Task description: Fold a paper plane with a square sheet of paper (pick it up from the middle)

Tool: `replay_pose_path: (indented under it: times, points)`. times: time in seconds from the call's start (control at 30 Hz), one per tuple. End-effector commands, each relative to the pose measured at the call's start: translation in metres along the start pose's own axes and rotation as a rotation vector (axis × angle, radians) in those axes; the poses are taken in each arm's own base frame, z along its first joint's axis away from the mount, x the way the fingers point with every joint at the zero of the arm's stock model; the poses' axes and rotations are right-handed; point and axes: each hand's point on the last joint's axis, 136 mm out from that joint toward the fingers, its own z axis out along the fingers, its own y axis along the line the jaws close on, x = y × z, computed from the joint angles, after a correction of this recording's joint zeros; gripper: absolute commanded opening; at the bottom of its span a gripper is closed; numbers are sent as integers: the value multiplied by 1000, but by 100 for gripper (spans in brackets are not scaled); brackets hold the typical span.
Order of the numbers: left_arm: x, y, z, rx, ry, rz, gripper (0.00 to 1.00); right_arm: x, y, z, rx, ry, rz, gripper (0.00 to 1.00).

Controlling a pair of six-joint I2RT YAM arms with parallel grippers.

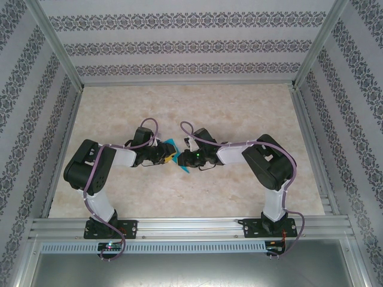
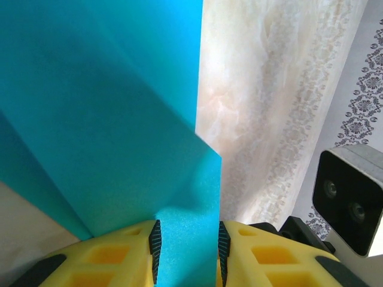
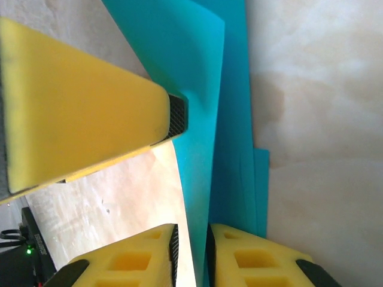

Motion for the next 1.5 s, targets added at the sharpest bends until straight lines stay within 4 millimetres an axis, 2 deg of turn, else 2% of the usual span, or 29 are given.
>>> replay_pose_path:
  times: [0.0,0.23,0.47,0.73,0.93,1.07,1.33,1.47]
  points:
    - [15,56,8,-184,29,-110,35,3,2,-10,16,36,-32,22]
    - [15,58,8,-203,36,-112,35,8,-4,-6,36,84,-81,22]
    - [15,63,8,-234,43,-123,35,15,-10,-1,27,126,-64,12]
    - [17,67,10,-248,57,-139,34,24,-26,9,49,166,-13,9]
    - [18,73,8,-283,59,-147,34,10,-6,-11,16,113,-24,19]
    - [20,77,8,-295,60,-150,34,13,1,-20,5,118,-35,20]
    - [21,78,7,-295,61,-152,33,25,-14,-15,37,146,0,17]
    - [21,78,7,-298,61,-154,33,30,-28,-9,71,163,15,10]
